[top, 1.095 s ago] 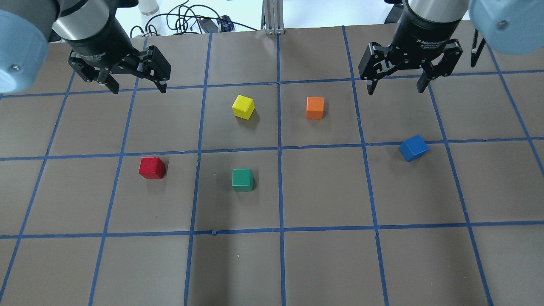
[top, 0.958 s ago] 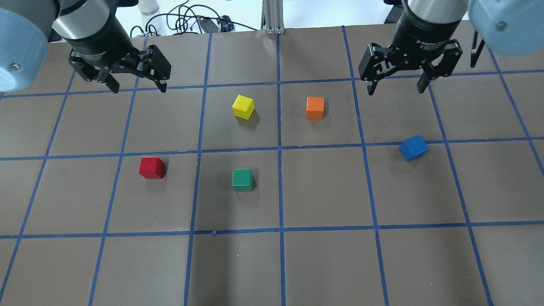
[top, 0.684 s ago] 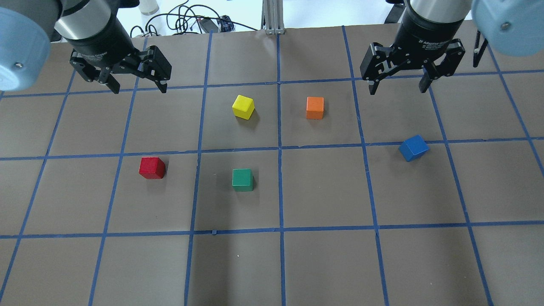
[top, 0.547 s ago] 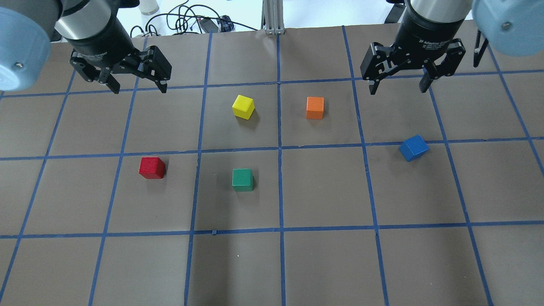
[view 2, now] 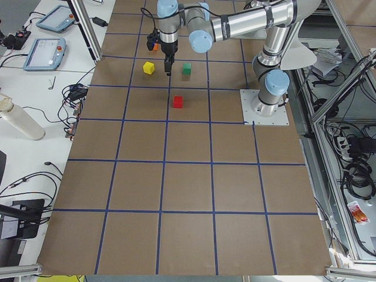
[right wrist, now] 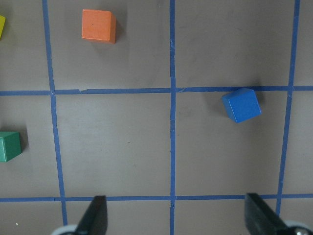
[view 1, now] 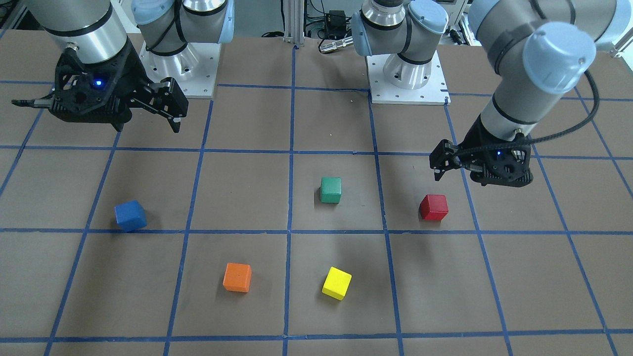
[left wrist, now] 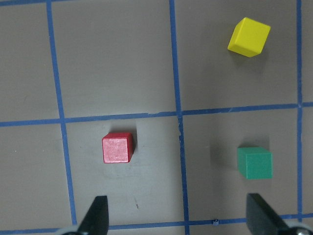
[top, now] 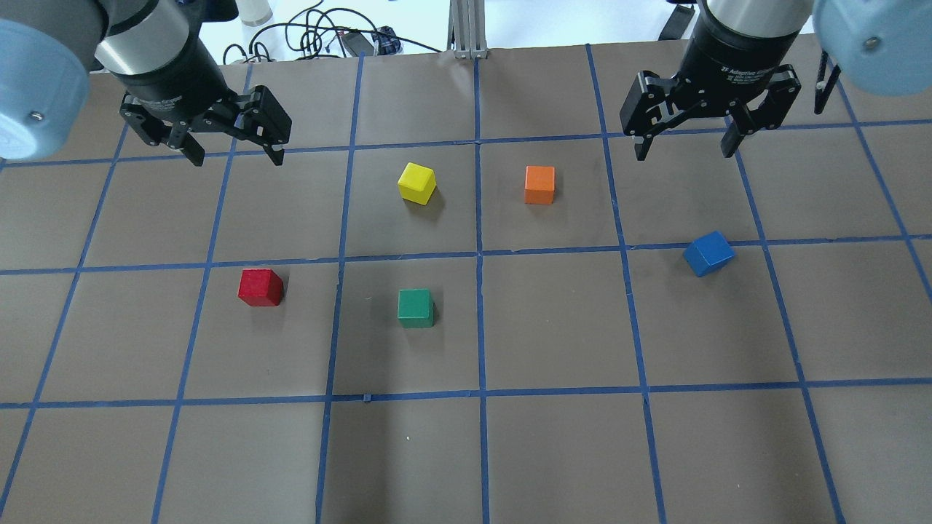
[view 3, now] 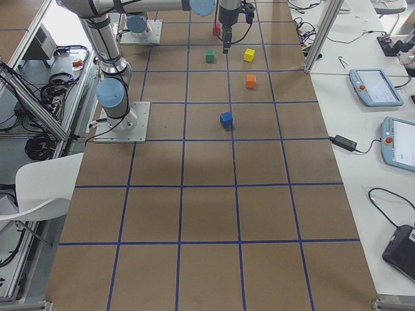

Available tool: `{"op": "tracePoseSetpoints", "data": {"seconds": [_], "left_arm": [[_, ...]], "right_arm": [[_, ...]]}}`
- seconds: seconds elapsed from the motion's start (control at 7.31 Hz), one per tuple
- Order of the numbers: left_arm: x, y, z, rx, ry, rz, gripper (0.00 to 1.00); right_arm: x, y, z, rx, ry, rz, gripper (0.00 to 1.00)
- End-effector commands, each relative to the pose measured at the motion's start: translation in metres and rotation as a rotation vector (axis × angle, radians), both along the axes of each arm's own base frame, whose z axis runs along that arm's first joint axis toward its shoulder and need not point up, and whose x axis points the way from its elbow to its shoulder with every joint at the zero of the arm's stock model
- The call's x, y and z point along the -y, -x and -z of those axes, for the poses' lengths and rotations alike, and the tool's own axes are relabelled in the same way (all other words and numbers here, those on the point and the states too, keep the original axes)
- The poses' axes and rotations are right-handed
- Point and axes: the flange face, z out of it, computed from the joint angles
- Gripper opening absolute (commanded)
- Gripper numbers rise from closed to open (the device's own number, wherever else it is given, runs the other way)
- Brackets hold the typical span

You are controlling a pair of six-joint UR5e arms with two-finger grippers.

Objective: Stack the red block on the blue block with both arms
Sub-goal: 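Lower the left gripper onto the red cube and close it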

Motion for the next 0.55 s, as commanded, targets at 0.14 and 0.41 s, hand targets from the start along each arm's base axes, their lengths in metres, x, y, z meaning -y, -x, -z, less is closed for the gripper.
{"op": "tracePoseSetpoints", "data": {"seconds": [0.14, 0.41], "left_arm": [[-0.015, -0.028, 0.114, -0.011, -0.073, 0.011, 1.0], [-0.016, -0.028, 0.151, -0.024, -0.124, -0.024, 1.0]], "right_arm": [[0.001, 0.0, 0.001, 0.0, -0.002, -0.002, 1.0], [0.001, 0.0, 0.001, 0.0, -0.002, 0.0, 1.0]]}}
